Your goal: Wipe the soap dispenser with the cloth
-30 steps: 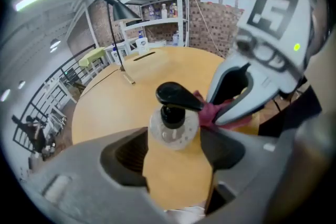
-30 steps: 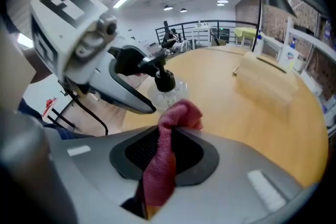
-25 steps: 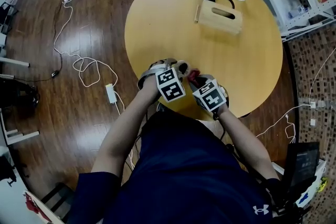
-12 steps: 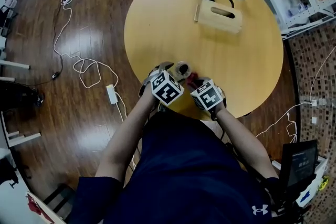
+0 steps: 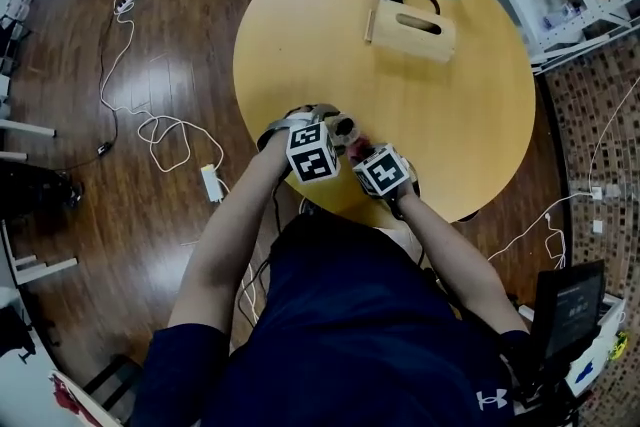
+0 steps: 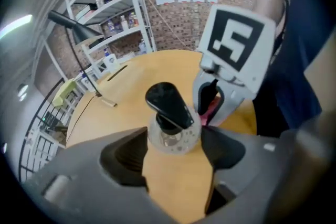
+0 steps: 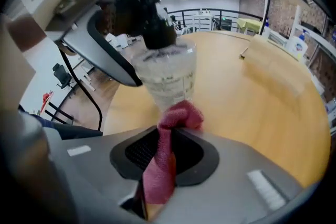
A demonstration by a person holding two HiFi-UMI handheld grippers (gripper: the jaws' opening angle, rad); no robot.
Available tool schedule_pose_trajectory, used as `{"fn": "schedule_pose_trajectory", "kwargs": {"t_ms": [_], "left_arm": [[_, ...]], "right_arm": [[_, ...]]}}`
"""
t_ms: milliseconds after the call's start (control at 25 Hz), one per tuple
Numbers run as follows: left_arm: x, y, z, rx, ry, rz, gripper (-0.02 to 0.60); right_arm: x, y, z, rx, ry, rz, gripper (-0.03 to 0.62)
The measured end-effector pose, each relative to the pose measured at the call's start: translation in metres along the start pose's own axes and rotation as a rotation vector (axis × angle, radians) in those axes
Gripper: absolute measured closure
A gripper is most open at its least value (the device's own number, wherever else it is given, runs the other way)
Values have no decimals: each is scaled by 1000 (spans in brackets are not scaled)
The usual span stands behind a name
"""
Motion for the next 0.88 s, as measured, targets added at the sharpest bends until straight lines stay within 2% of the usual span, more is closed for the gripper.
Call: {"fn": "schedule_pose_trajectory", "kwargs": {"t_ms": [80,160,240,320,360,400,480,560,800,880], "left_arm": [[2,1,0,-28,-8,10,261],[8,3,-2,32,50,27,259],[15,7,-1,188,129,-1,258],[16,9,0,363,170,-31,258],[14,7,1,420,181,-33,253],[11,5,1,444,187,-25,255],[6,0,2,435,184,-18,270],[5,-1,2,391,158,-29,270],[4,3,0,87,-33,-73,273],[7,4,-1,70,-49,-64,272]], "right_arm": [[-11,-8,-7,-24,7,13,507],[-7,-9,-9,-39,11,-5,507],[14,0,-4,-41,0,-50,507],[41,14,6,-37,1,-112,507],[52,19,11,-24,1,-137,507],[61,22,16,-1,-3,-153,507],[68,26,20,52,-18,-163,507],[64,25,19,80,-22,-149,507],[13,2,5,48,-18,-7,508],[-1,-8,0,29,-10,29,508]]}}
Point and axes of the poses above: the fingertips, and each gripper's own axes: x backward along the fingers, z to its left, y out of its top, the point moved 5 cm from there along x, backward along the fingers, and after that the axes turned 10 degrees about -x, right-handed, at the moved point
